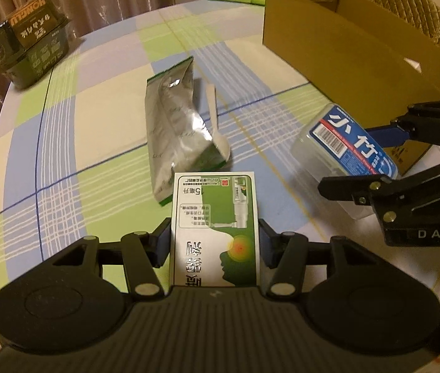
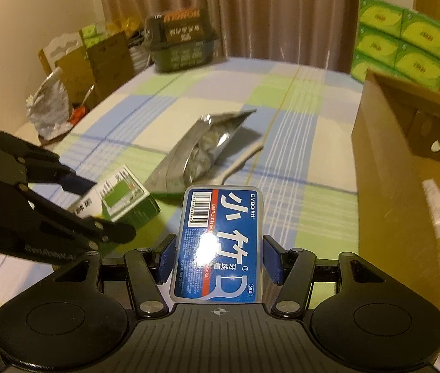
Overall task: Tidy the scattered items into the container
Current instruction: 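Lift the green-white box and blue case and carry both toward the cardboard box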
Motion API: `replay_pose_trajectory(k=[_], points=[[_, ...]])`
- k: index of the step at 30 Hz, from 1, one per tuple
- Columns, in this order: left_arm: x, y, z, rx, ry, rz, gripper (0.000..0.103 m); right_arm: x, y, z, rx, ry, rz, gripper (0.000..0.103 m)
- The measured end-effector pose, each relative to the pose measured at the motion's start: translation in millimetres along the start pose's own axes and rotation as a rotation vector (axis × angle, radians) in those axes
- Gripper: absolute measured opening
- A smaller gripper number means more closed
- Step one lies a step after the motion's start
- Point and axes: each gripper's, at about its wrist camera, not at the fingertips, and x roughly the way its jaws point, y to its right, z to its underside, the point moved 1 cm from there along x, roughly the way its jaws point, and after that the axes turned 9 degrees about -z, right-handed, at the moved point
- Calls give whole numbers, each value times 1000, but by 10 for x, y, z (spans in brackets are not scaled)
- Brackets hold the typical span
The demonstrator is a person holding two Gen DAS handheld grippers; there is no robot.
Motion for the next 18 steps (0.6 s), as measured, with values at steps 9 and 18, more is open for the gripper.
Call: replay_pose_trajectory(k=[9, 18], points=[[-161, 110, -279, -19, 64, 19, 50, -304, 111, -233, 12, 104, 60, 55], [-383, 395, -763, -17, 172, 57, 50, -823, 459, -503, 23, 256, 178, 55]])
